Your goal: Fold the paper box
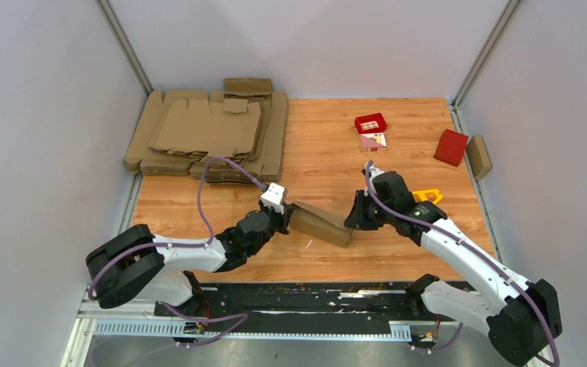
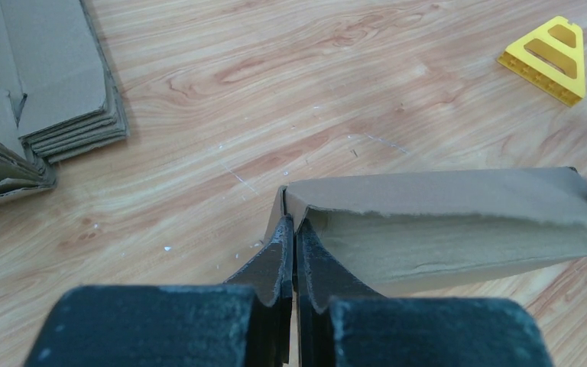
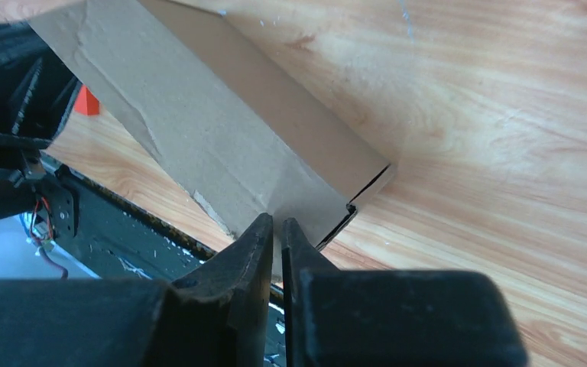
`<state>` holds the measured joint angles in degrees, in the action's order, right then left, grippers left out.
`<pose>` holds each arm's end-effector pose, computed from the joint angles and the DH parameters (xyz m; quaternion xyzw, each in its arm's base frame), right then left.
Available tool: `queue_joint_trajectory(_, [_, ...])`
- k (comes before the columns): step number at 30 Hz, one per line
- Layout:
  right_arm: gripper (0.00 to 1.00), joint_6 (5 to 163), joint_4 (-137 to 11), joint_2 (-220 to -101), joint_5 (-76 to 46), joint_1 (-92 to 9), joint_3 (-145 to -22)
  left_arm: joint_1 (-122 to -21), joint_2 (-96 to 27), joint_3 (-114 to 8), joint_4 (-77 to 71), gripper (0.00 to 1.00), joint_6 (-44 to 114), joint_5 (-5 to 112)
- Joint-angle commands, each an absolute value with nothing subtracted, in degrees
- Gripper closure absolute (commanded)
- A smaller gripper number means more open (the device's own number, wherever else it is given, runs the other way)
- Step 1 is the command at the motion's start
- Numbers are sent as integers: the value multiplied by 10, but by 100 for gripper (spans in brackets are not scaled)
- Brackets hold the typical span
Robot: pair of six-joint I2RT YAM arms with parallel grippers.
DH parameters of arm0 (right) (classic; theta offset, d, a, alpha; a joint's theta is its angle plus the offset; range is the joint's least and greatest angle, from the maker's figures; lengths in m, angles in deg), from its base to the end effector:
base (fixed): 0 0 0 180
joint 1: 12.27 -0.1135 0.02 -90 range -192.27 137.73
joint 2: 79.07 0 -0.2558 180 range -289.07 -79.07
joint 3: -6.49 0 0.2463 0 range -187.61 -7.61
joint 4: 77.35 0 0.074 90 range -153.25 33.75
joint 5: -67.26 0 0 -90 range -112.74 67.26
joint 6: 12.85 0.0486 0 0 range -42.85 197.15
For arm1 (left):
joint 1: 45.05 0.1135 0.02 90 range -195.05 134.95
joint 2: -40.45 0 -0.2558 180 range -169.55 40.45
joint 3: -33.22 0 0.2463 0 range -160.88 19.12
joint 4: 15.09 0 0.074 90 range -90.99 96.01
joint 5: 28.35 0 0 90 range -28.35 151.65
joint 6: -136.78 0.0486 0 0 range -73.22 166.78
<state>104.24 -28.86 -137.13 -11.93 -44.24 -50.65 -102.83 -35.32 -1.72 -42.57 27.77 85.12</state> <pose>0.1734 0.1190 0.2342 -0.0724 0.9315 0.2471 0.2569 0.1544 -0.2087 0.1730 0.1360 0.7664 -0.2520 0.5750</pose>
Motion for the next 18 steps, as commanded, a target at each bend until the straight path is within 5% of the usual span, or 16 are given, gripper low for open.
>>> queue_joint_trajectory(1, [89, 1053, -329, -1369, -94, -440, -455, -1032, -360, -6, -344, 96, 277, 840])
queue_joint_trajectory(14, [90, 1042, -347, -1388, -103, -440, -429, -1032, -305, -97, -109, 41, 241, 818])
queue_joint_trajectory(18, [90, 1039, -344, -1386, -106, -440, -432, -1032, -253, -114, -21, 36, 227, 825])
